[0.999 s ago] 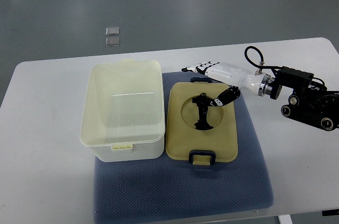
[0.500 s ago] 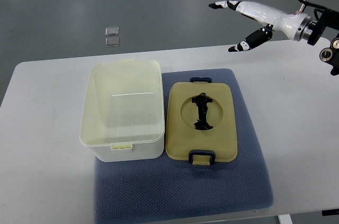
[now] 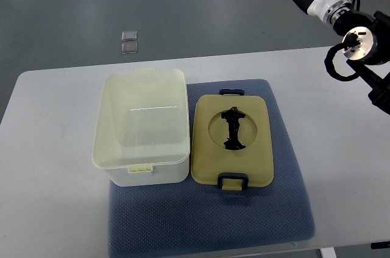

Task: Open white storage box with right hand

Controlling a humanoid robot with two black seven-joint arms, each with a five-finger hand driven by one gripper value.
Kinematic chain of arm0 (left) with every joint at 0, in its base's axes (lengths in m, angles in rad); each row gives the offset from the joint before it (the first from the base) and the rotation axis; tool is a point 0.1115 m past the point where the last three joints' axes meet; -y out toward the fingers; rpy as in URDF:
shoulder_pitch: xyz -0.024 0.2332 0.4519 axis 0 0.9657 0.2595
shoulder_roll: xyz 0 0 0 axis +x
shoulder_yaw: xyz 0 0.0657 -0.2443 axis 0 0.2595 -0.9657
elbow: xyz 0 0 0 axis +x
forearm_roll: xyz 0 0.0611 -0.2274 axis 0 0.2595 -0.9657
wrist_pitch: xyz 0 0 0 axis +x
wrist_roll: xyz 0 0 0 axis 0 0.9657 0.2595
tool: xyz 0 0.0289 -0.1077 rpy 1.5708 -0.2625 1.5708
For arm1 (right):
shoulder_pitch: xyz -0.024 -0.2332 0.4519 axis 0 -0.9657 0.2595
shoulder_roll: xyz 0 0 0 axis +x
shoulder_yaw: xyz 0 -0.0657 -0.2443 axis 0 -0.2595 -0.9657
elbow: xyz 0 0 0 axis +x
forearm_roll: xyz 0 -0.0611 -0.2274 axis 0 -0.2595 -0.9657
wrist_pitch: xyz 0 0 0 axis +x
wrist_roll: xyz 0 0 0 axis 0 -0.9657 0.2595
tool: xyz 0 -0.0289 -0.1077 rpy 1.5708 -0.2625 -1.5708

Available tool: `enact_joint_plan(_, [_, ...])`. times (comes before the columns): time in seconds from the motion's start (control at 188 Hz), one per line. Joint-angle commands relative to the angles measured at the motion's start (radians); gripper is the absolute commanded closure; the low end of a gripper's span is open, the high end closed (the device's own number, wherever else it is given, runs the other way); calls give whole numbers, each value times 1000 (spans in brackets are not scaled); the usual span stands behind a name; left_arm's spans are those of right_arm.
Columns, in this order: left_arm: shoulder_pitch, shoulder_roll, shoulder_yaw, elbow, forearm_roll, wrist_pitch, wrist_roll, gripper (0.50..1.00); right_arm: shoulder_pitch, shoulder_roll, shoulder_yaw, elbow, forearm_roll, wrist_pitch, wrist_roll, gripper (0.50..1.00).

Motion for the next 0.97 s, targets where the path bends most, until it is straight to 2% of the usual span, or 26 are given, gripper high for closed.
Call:
enact_joint_plan(0.0, [0, 0, 0, 1, 0, 0, 0, 500, -84, 56, 105, -57, 68, 94, 8, 572])
enact_joint_plan(0.085, [0, 0, 0, 3, 0, 0, 0, 500, -186, 107, 221, -83, 68, 220, 33, 570])
enact_joint_plan(0.17, [0, 0, 0, 1, 0, 0, 0, 500, -242, 129, 267, -120, 67, 315, 48, 570])
enact_joint_plan(0.308, [0, 0, 0, 0, 0, 0, 0, 500, -276, 150, 275, -178, 70, 441, 57, 572])
enact_joint_plan(0.372, [0, 0, 0, 0, 0, 0, 0, 500, -279, 150, 275, -199, 70, 467, 59, 570])
enact_joint_plan(0.585, [0, 0, 0, 0, 0, 0, 0, 500, -266, 139, 238, -225, 22, 455, 56, 570])
enact_joint_plan(0.84, [0, 0, 1, -2, 0, 0, 1, 500, -208, 145, 208, -233, -183, 294, 53, 572])
enact_joint_plan(0.967, [0, 0, 1, -2, 0, 0, 1, 500, -190, 155, 220, -233, -177, 261, 59, 570])
